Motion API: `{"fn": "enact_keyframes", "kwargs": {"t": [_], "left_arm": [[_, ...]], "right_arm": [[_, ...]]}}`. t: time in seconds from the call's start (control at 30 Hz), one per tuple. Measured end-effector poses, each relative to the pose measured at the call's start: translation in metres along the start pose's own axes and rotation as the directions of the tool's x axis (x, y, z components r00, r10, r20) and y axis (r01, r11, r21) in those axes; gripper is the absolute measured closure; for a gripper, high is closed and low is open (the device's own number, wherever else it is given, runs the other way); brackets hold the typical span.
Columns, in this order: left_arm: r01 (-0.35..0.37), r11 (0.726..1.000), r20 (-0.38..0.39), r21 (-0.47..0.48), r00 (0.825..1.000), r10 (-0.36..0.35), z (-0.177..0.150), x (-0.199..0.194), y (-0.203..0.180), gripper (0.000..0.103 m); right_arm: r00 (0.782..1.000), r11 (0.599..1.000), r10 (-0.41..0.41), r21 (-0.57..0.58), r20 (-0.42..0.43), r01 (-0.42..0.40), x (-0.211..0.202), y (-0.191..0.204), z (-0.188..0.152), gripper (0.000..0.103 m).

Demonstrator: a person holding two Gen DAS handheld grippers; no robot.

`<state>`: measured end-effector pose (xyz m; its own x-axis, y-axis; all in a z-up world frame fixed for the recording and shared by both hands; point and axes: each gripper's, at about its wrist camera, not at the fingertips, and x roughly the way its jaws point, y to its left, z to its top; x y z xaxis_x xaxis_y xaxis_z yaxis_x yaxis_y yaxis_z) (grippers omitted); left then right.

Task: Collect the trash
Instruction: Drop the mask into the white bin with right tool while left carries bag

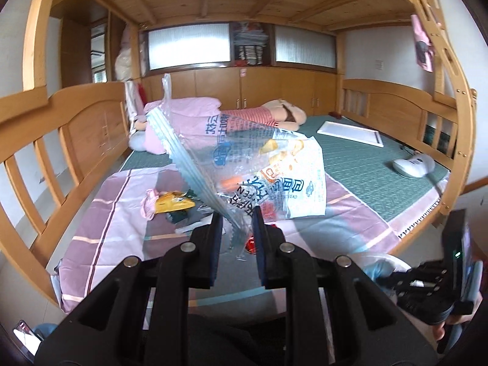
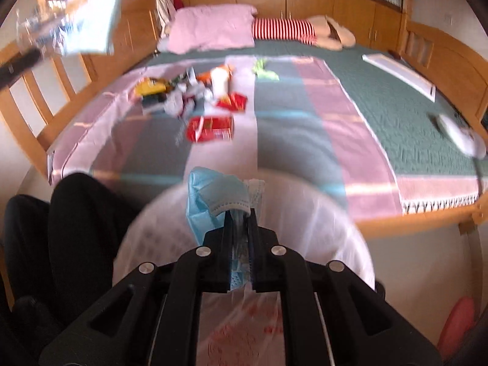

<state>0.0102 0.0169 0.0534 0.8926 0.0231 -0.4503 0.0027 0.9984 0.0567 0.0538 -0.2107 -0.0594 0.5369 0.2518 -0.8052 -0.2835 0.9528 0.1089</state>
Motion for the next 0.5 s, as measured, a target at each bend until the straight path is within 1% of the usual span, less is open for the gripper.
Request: {"fn": "enact_keyframes", "kwargs": {"t": [0.03, 0.07, 0.1, 0.13, 0.2, 0.27, 0.33, 0.4, 0.43, 0.47, 0.5], "left_arm": [[0.006, 1.0, 0.003, 0.007, 1.0, -0.006, 0.001, -0.002, -0.004, 0.083], [0.009, 1.0, 0.004, 0.01, 1.0, -0.009, 0.0, -0.003, -0.006, 0.083], [0.012, 1.0, 0.004, 0.014, 1.0, -0.012, -0.001, -0.004, -0.008, 0.083], [0.015, 1.0, 0.004, 0.017, 1.0, -0.016, -0.002, -0.005, -0.011, 0.083], [0.022, 1.0, 0.0, 0.02, 1.0, -0.022, -0.003, -0.004, -0.014, 0.083], [0.025, 0.999, -0.004, 0.022, 1.0, -0.025, -0.004, -0.004, -0.016, 0.083], [0.032, 0.999, -0.012, 0.022, 0.999, -0.032, -0.007, -0.003, -0.018, 0.083], [0.052, 0.998, -0.031, 0.023, 0.998, -0.051, -0.01, 0.001, -0.019, 0.083], [0.075, 0.997, -0.048, 0.023, 0.996, -0.074, -0.013, 0.003, -0.021, 0.083], [0.126, 0.991, -0.088, 0.033, 0.989, -0.123, -0.017, 0.01, -0.025, 0.083], [0.18, 0.983, -0.13, 0.04, 0.976, -0.173, -0.023, 0.016, -0.031, 0.083]], "right_arm": [[1.0, 1.0, 0.004, 0.01, -0.006, -0.004, 0.001, 0.0, -0.003, 0.088], [1.0, 1.0, 0.011, 0.026, -0.007, -0.011, -0.001, -0.003, -0.004, 0.082], [1.0, 0.999, 0.017, 0.035, -0.018, -0.017, -0.003, -0.005, -0.006, 0.077], [1.0, 0.998, 0.024, 0.05, -0.011, -0.023, -0.006, -0.009, -0.005, 0.072], [1.0, 0.997, 0.026, 0.068, 0.018, -0.027, -0.015, -0.013, -0.003, 0.068], [0.999, 0.997, 0.017, 0.08, 0.046, -0.021, -0.021, -0.014, -0.001, 0.058], [0.996, 0.995, -0.001, 0.096, 0.088, -0.008, -0.031, -0.018, 0.001, 0.055], [0.99, 0.993, -0.039, 0.117, 0.139, 0.023, -0.043, -0.024, 0.004, 0.054], [0.984, 0.991, -0.065, 0.127, 0.166, 0.044, -0.049, -0.027, 0.004, 0.054], [0.975, 0.988, -0.096, 0.139, 0.199, 0.068, -0.057, -0.029, 0.004, 0.054], [0.963, 0.983, -0.126, 0.157, 0.237, 0.09, -0.065, -0.032, 0.005, 0.053]]}}
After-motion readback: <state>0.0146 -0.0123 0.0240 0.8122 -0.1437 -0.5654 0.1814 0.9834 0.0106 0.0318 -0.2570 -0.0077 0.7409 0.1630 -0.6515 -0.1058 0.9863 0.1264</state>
